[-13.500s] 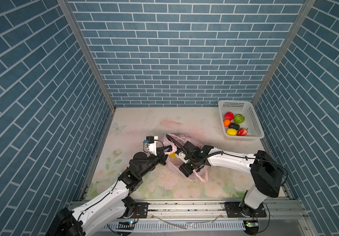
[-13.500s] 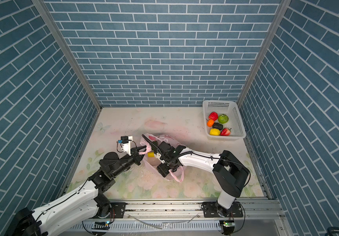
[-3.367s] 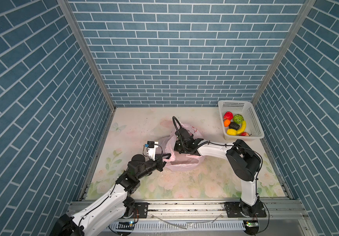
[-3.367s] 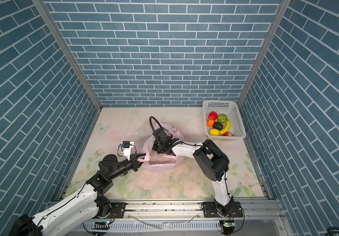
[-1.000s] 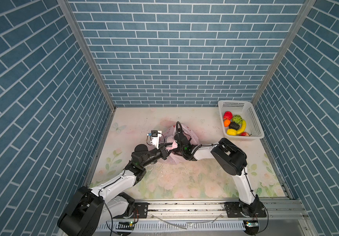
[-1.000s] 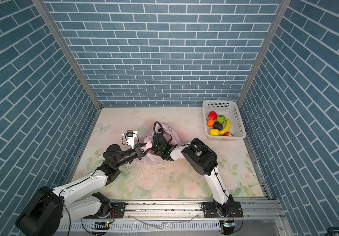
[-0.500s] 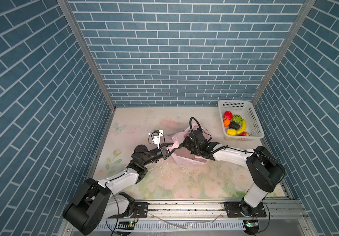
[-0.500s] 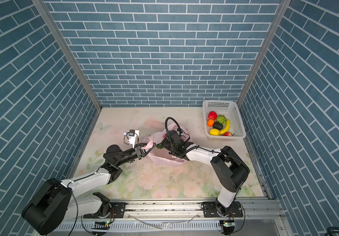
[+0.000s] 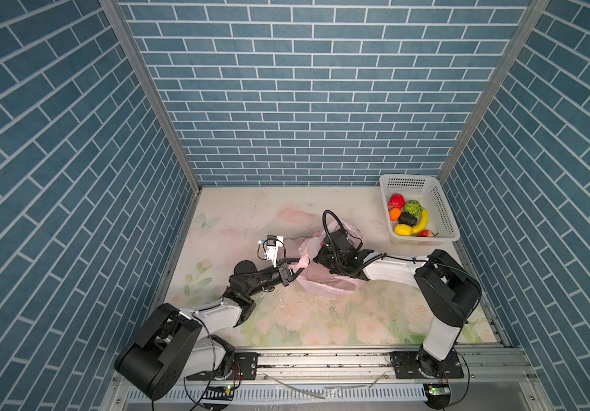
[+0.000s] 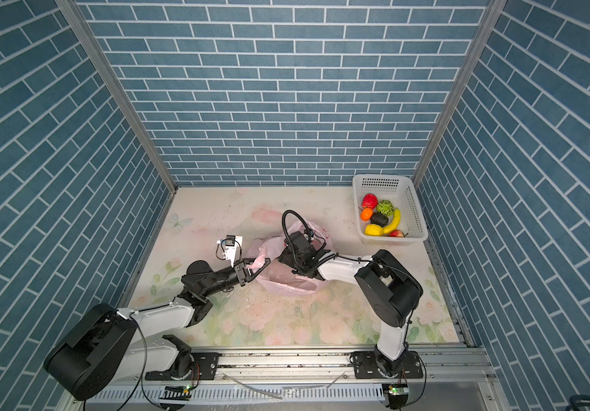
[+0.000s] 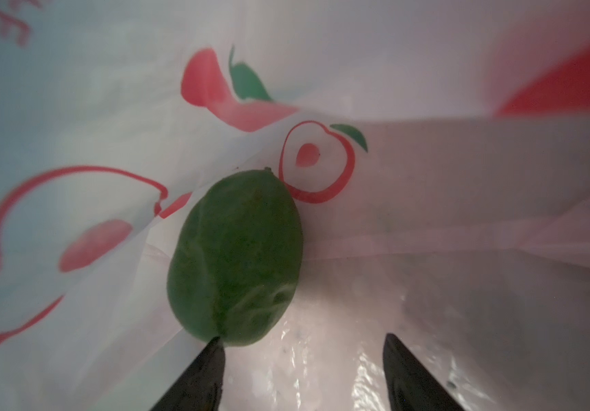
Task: Untie the knot of the plastic bag and take out the fruit
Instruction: Pick up the fruit from the plastic bag.
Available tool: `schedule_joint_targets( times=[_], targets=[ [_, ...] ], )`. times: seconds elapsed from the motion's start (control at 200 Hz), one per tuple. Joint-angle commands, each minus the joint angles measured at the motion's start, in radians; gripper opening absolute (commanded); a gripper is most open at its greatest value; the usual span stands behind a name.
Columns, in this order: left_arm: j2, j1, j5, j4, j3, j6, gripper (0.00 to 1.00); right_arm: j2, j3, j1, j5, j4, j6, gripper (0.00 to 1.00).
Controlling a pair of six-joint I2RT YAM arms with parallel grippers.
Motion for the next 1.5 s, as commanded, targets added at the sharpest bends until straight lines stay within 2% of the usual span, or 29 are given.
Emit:
schedule_joint_targets(
  times=[0.0, 0.09, 0.27, 0.48, 0.715, 0.825, 0.935, 1.04, 1.18, 1.28, 1.495],
  targets=[
    [0.055, 0.008, 0.015, 0.129, 0.015, -0.026, 0.00, 0.044, 0.053, 0.020, 0.020, 0.097, -0.047, 0.73],
    [0.126, 0.006, 0.028, 0.221, 0.020, -0.065, 0.00, 0.067, 0.049, 0.024, 0.044, 0.175, -0.055, 0.79],
    [0.148, 0.008, 0.055, 0.222, 0.038, -0.066, 0.00, 0.091, 0.084, 0.032, 0.073, 0.240, -0.088, 0.88],
    [0.148, 0.008, 0.073, 0.222, 0.044, -0.078, 0.00, 0.147, 0.141, 0.033, 0.101, 0.258, -0.087, 0.91],
    [0.148, 0.008, 0.080, 0.222, 0.037, -0.086, 0.00, 0.244, 0.269, 0.029, 0.161, 0.182, -0.089, 0.92],
    [0.148, 0.008, 0.088, 0.222, 0.035, -0.088, 0.00, 0.299, 0.312, 0.020, 0.167, 0.170, -0.067, 0.82],
    [0.139, 0.008, 0.088, 0.222, 0.025, -0.090, 0.00, 0.306, 0.304, 0.011, 0.158, 0.171, -0.049, 0.54],
    [0.125, 0.011, 0.085, 0.220, 0.009, -0.089, 0.00, 0.271, 0.258, 0.006, 0.172, 0.175, -0.032, 0.35],
    [0.088, 0.017, 0.082, 0.181, -0.010, -0.078, 0.00, 0.198, 0.195, -0.009, 0.198, 0.153, -0.031, 0.17],
    [0.024, 0.020, 0.078, 0.063, -0.005, -0.027, 0.00, 0.139, 0.149, -0.018, 0.213, 0.137, -0.036, 0.08],
    [-0.152, 0.021, 0.053, -0.298, 0.036, 0.133, 0.00, 0.031, 0.059, -0.026, 0.225, 0.101, -0.030, 0.05]
  ],
)
